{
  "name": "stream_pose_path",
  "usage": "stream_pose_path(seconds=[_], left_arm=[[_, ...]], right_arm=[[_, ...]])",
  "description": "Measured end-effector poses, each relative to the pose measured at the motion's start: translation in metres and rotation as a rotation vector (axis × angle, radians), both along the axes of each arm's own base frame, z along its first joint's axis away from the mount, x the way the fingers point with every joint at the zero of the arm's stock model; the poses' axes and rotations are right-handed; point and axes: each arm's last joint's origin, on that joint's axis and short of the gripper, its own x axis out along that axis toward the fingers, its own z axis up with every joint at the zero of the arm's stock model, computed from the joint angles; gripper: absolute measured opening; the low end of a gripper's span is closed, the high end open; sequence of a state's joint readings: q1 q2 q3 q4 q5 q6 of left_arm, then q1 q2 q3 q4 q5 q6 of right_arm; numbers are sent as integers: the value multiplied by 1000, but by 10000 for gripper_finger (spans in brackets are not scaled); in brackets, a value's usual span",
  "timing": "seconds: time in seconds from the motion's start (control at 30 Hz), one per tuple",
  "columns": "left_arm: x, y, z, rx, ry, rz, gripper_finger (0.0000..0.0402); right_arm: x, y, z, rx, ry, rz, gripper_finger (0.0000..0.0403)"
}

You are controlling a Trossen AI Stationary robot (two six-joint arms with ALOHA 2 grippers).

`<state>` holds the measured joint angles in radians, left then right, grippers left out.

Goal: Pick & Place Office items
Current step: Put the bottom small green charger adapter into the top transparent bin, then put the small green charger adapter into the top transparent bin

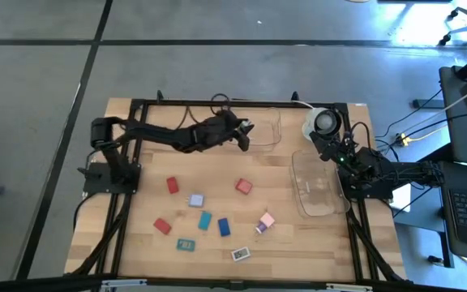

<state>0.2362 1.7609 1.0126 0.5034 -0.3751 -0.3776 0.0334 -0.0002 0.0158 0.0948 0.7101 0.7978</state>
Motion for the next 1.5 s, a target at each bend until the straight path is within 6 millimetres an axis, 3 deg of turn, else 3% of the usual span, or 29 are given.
stream_pose_path(seconds=[0.2,0.4,0.63,1.13,1.5], left_arm=[[5,19,-40,-102,49,82,158],[4,28,-53,-34,153,63,158],[3,32,-52,88,239,16,160],[2,32,-55,152,321,-146,164],[3,31,-55,225,367,-193,202]], right_arm=[[2,2,0,-4,3,85,246],[2,2,0,-6,3,101,246],[2,2,0,-5,3,88,246],[-4,-4,-1,22,8,-209,246],[-7,-6,-1,-11,58,-324,246]])
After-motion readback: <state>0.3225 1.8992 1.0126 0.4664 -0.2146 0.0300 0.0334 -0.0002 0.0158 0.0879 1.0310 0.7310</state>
